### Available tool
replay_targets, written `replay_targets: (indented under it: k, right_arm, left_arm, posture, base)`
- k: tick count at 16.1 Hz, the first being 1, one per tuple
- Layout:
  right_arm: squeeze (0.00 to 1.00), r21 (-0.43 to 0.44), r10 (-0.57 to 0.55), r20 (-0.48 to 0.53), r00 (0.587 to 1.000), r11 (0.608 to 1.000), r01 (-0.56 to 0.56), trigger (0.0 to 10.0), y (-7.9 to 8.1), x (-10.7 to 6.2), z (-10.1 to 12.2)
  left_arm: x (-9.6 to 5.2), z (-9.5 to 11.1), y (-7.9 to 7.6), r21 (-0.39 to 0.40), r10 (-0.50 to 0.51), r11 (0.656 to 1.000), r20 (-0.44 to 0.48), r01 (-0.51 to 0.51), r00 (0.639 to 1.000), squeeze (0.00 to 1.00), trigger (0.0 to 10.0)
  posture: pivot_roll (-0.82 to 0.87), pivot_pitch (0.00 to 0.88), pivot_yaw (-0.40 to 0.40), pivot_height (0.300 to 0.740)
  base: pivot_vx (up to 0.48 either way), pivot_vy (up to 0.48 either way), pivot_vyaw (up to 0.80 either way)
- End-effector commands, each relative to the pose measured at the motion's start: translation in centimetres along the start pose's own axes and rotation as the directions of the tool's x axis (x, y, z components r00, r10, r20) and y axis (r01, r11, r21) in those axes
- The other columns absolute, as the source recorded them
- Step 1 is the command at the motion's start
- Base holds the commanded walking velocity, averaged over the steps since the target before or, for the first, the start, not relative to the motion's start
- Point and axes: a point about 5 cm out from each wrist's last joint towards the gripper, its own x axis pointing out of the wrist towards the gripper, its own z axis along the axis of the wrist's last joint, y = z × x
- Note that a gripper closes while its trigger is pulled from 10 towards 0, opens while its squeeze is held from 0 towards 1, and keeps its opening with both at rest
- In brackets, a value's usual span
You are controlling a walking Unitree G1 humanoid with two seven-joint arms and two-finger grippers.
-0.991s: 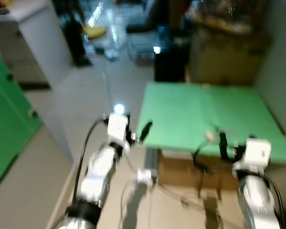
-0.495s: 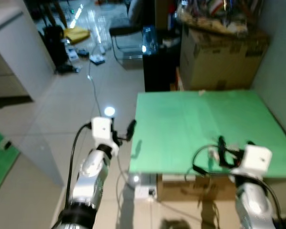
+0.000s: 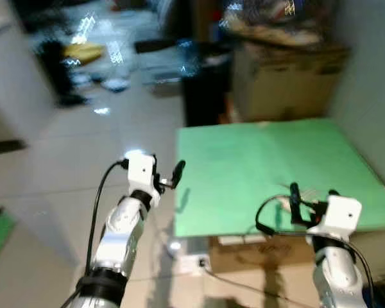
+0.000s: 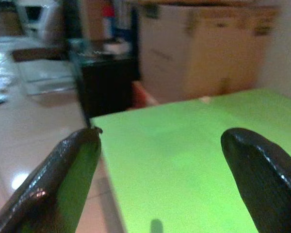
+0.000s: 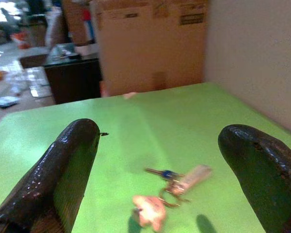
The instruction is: Hang keys on a hook
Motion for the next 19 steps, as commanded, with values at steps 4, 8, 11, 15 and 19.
replay_targets:
  k: [4,8,11,15,19]
  right_arm:
    - [0.00,0.007,0.001,0.005,1.000,1.000,-0.001,10.0,-0.1,-0.1,0.1]
    - [0.00,0.001,0.000,0.000,1.000,1.000,0.000,10.0,-0.4,-0.3,0.1]
    - [0.00,-0.002,-0.003,0.001,1.000,1.000,0.003,10.0,-0.5,-0.5,0.1]
    - [0.00,-0.022,-0.013,0.002,1.000,1.000,0.013,10.0,-0.5,-0.4,0.1]
    - [0.00,-0.034,-0.006,0.010,1.000,0.999,0.006,10.0,-0.7,-0.1,0.4]
  left_arm:
    - [0.0,0.0,-0.8,0.050,-0.044,0.998,-0.016,0.044,0.999,0.00,10.0]
    - [0.1,-0.1,-1.5,0.059,-0.068,0.996,-0.018,0.069,0.998,0.00,10.0]
    - [0.1,0.1,-1.4,0.035,-0.069,0.997,-0.001,0.069,0.998,1.00,10.0]
    - [0.4,0.0,-2.1,0.055,-0.079,0.995,-0.005,0.079,0.997,0.00,10.0]
    - [0.6,-0.1,-2.0,0.064,-0.064,0.996,-0.024,0.066,0.998,0.00,10.0]
  posture:
    - [-0.17,0.000,0.079,0.740]
    - [-0.18,0.000,0.076,0.740]
    - [-0.18,0.000,0.079,0.740]
    - [-0.18,0.000,0.073,0.740]
    - [-0.18,0.000,0.068,0.740]
  base:
    - [0.000,0.000,-0.68]
    - [0.000,0.000,-0.68]
    - [0.000,0.000,-0.68]
    - [0.000,0.000,-0.34]
    - [0.162,-0.175,0.00]
